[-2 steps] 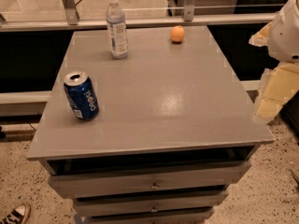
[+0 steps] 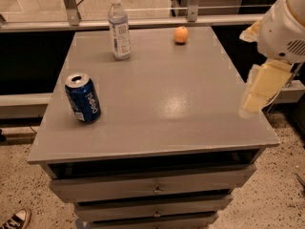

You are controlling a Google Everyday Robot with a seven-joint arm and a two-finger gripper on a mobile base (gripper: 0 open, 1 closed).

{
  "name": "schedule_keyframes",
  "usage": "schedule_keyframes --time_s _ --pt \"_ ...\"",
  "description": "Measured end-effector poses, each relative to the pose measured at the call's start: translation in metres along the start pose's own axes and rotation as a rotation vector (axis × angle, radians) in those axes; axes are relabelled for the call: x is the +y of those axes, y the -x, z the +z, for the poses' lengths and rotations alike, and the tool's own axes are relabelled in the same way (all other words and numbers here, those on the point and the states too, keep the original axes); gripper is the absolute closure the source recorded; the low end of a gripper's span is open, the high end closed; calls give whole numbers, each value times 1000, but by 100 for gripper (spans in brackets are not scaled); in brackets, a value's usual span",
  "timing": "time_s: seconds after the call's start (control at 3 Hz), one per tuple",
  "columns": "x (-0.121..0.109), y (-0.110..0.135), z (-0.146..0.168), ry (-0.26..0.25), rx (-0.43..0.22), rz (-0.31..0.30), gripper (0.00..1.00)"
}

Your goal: Knock blue plastic bottle over

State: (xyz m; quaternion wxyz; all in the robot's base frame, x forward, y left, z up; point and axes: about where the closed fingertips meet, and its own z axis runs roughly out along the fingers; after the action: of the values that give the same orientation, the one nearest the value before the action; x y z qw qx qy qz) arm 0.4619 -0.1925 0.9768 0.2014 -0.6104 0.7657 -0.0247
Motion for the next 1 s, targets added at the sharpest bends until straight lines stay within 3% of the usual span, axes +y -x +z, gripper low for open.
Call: schedule_keyframes --time_s 0.33,0.67,1.0 --pt "-14 30 17 -16 -97 -18 0" --pt "-27 73 43 3 -192 -27 0" --pt "-27 73 43 3 -192 -27 0"
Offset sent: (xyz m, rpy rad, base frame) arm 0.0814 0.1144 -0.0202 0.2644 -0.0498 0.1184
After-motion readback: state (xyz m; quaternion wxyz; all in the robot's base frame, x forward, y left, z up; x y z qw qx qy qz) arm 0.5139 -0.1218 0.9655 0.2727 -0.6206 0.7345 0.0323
